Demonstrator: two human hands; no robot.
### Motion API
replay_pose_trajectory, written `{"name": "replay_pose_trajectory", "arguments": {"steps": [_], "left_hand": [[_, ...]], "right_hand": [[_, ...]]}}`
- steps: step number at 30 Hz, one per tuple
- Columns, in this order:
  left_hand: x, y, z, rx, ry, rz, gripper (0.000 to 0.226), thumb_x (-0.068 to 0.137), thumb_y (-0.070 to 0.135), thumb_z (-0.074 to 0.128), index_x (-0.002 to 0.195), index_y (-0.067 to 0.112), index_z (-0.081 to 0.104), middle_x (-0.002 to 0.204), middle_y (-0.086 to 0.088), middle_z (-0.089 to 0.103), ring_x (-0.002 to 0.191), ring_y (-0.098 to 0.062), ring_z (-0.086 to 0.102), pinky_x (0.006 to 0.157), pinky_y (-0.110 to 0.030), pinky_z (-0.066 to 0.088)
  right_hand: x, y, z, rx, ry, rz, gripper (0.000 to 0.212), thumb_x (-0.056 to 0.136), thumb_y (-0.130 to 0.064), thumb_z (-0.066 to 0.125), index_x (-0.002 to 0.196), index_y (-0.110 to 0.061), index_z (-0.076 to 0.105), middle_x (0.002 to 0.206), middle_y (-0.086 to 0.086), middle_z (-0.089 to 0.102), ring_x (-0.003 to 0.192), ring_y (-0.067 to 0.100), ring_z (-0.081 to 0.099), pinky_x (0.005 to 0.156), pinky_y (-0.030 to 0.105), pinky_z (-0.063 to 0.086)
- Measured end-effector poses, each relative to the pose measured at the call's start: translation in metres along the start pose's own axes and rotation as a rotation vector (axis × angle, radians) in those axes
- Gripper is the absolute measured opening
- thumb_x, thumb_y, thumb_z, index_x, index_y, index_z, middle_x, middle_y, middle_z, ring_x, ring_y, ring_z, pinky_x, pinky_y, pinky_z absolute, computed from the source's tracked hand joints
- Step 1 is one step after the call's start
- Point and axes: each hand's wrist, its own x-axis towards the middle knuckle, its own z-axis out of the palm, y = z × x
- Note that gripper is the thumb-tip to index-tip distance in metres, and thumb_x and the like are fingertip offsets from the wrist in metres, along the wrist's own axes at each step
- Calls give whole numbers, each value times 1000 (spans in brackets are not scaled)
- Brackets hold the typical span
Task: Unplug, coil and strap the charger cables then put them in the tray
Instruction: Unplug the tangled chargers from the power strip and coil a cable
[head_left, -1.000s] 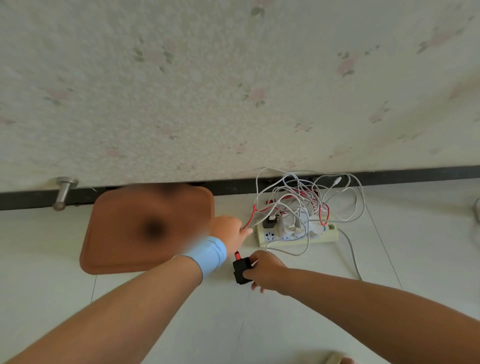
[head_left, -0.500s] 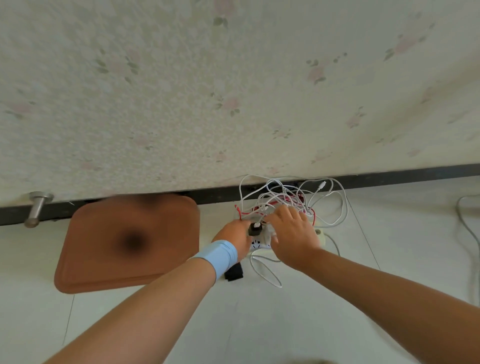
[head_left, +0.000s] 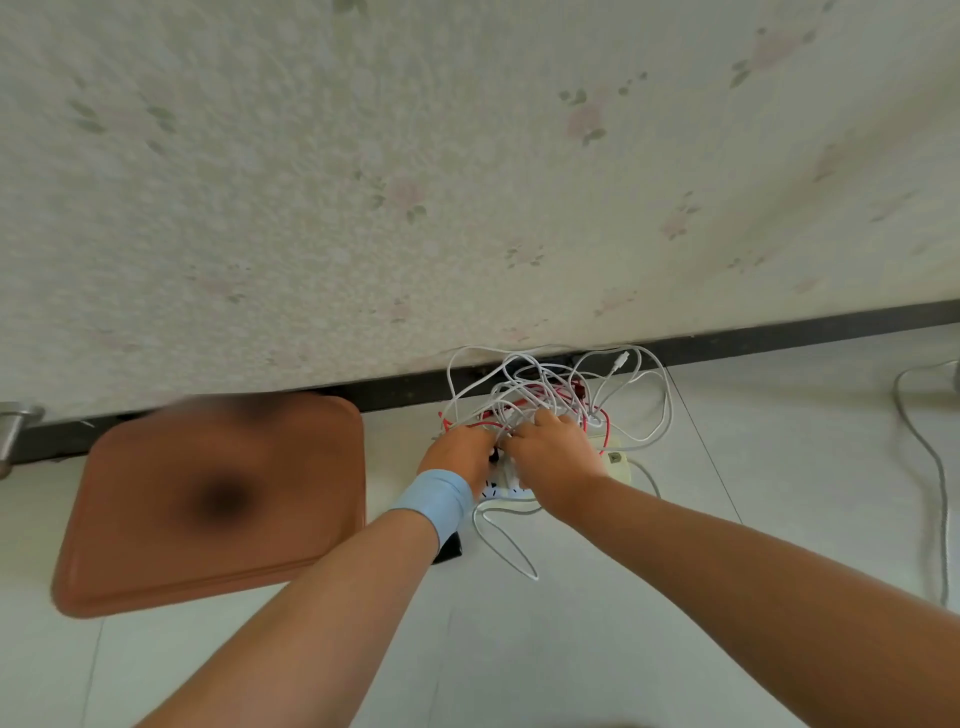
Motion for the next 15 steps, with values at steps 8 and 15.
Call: {"name": "replay_pose_trajectory", "arguments": {"steps": [8, 15], "left_hand": [[-10, -9, -27, -88, 132, 111, 14, 92, 13, 61, 106, 13, 65, 100, -5, 68, 88, -22, 62, 76, -29, 47], [-52, -30, -37, -323, 58, 111, 33, 90, 31, 60, 122, 27, 55, 96, 6, 64, 84, -15, 61, 74, -25, 47]], "right_hand": [[-3, 2, -7, 36, -4, -5, 40, 95, -24, 64, 134, -23, 58, 131, 0, 62, 124, 23, 48, 104, 38, 41], [-17, -16, -18, 7, 95, 55, 37, 90, -34, 53, 124, -23, 64, 125, 3, 64, 126, 29, 53, 114, 60, 16]]}}
